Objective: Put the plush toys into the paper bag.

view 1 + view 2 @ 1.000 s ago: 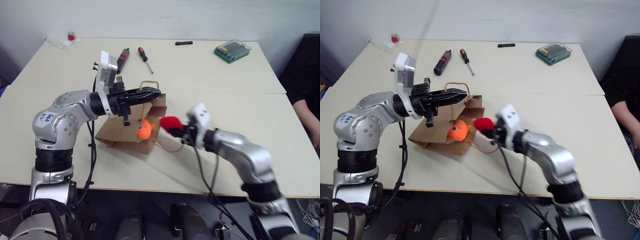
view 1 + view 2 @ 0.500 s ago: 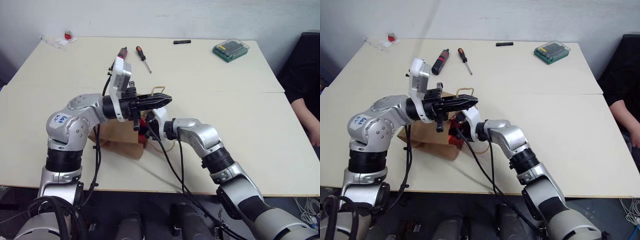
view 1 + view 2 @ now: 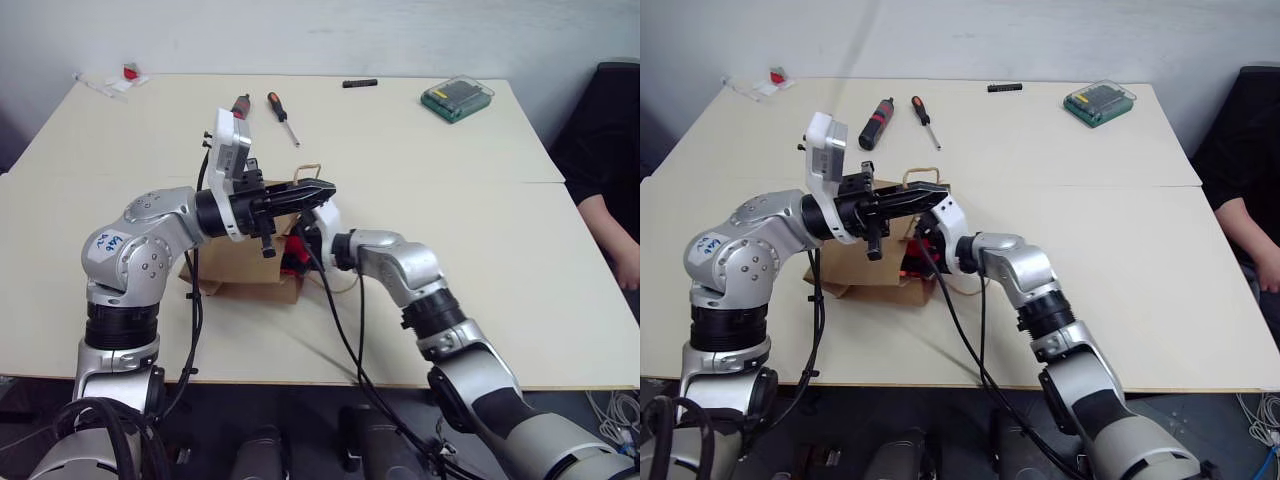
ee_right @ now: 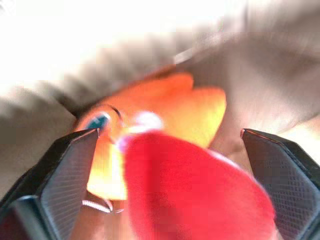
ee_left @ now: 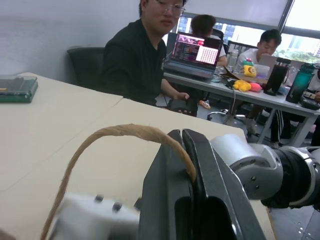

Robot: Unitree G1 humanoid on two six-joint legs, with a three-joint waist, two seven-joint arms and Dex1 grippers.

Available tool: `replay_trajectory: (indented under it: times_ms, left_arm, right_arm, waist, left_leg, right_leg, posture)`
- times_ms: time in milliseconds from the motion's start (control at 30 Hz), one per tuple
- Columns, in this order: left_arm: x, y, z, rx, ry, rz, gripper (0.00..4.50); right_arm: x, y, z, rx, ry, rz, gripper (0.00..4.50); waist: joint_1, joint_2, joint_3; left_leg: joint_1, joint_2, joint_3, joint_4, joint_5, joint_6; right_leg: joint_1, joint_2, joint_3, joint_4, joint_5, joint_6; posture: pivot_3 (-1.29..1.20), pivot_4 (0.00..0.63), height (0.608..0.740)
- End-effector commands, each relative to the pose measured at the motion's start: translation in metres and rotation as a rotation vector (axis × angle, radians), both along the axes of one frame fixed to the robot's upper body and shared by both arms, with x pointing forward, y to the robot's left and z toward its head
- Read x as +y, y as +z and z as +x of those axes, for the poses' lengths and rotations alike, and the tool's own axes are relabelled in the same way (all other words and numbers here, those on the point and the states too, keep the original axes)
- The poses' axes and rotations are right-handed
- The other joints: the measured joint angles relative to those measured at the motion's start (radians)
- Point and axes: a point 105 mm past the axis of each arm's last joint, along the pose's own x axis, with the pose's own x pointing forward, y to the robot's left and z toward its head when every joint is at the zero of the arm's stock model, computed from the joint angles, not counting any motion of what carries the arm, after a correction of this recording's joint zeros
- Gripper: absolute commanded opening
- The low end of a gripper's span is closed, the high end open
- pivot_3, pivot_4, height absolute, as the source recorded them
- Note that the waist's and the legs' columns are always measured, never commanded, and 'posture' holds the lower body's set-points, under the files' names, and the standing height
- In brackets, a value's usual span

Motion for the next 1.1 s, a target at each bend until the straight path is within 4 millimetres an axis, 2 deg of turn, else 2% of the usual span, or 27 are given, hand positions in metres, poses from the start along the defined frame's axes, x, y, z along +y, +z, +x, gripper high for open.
replay_trajectory:
  times_ms: [33,200,333,567,700,800,1033,1100]
  left_arm:
    - [0.015,0.014,0.002,-0.045,0.039,-0.031,0.0]
    - [0.018,0.017,0.005,-0.049,0.049,-0.035,0.0]
    - [0.014,0.017,0.006,-0.051,0.036,-0.039,0.0]
    - [0.008,0.015,0.004,-0.054,0.015,-0.033,0.0]
    - [0.007,0.015,0.004,-0.054,0.011,-0.028,0.0]
    - [0.007,0.015,0.004,-0.054,0.01,-0.026,0.0]
    - [0.007,0.016,0.004,-0.058,0.014,-0.022,0.0]
    - [0.008,0.016,0.004,-0.06,0.018,-0.023,0.0]
  right_arm:
    - [-0.025,0.026,-0.018,-0.063,0.0,0.041,4.47]
    - [-0.07,0.033,-0.036,-0.019,-0.106,0.073,4.47]
    - [-0.104,0.011,-0.051,0.137,-0.238,0.099,4.47]
    - [-0.115,-0.038,-0.048,0.347,-0.402,0.125,4.47]
    - [-0.101,-0.048,-0.047,0.448,-0.388,0.213,4.47]
    - [-0.089,-0.045,-0.042,0.467,-0.374,0.267,3.88]
    - [-0.087,-0.036,-0.034,0.439,-0.381,0.307,1.29]
    - [-0.093,-0.021,-0.038,0.379,-0.358,0.332,0.62]
  waist:
    - [0.006,0.0,0.0]
    - [0.017,0.0,0.0]
    - [0.024,0.0,0.0]
    - [0.022,0.0,0.0]
    - [0.021,-0.001,-0.001]
    - [0.019,-0.001,-0.001]
    - [0.019,-0.001,-0.001]
    - [0.02,-0.001,-0.001]
  left_leg:
    - [0.0,0.0,0.0,0.0,0.0,0.0]
    - [0.0,-0.001,0.0,0.0,0.0,0.0]
    - [0.0,0.0,0.0,0.0,0.0,0.0]
    - [0.001,-0.001,0.001,0.0,0.0,0.0]
    - [0.002,-0.001,0.001,0.0,0.0,0.0]
    - [0.002,-0.001,0.001,0.0,0.0,-0.001]
    - [0.001,-0.001,0.001,-0.001,0.001,-0.001]
    - [0.001,-0.001,0.001,-0.001,0.0,0.0]
  right_leg:
    - [0.0,0.0,0.0,0.0,0.0,0.0]
    - [0.0,-0.001,-0.001,0.0,0.0,0.0]
    - [0.0,0.0,-0.001,0.0,0.0,0.0]
    - [0.0,0.001,0.001,0.001,0.0,0.0]
    - [0.001,0.001,0.001,0.001,0.0,0.0]
    - [0.001,0.001,0.001,0.002,0.0,0.0]
    - [0.0,0.001,0.001,0.001,0.0,0.0]
    - [0.001,0.001,0.001,0.001,0.0,0.0]
  posture:
    - [0.0,0.15,0.74]
    - [0.0,0.15,0.74]
    - [0.0,0.15,0.74]
    - [0.0,0.15,0.74]
    - [0.0,0.15,0.74]
    - [0.0,0.15,0.74]
    - [0.0,0.15,0.74]
    - [0.0,0.15,0.74]
